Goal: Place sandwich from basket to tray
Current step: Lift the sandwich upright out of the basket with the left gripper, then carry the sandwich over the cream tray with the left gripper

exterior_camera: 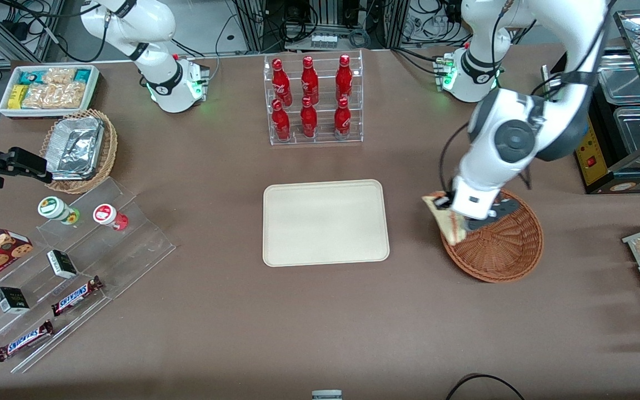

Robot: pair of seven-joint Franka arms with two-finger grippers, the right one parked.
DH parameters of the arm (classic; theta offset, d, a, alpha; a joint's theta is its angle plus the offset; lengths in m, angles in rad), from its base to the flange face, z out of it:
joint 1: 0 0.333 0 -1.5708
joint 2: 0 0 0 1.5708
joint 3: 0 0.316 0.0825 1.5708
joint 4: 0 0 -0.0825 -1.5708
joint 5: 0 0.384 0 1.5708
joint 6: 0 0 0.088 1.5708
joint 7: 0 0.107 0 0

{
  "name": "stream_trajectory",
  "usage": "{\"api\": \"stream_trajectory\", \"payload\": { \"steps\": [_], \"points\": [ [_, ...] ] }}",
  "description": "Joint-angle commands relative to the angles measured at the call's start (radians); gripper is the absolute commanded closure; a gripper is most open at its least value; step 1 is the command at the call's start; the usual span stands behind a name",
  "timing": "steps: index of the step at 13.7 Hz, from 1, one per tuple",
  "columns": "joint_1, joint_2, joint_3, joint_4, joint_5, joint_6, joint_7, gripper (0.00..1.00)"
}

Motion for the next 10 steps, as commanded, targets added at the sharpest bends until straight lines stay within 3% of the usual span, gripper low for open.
{"api": "stream_trajectory", "payload": {
  "steps": [1,8,10],
  "points": [
    [-0.105,0.077,0.001,0.098,0.006,-0.027,0.011,1.00],
    [-0.329,0.344,0.004,0.400,0.014,-0.047,0.002,1.00],
    [-0.363,0.418,0.003,0.482,0.046,-0.065,-0.001,1.00]
  ]
}}
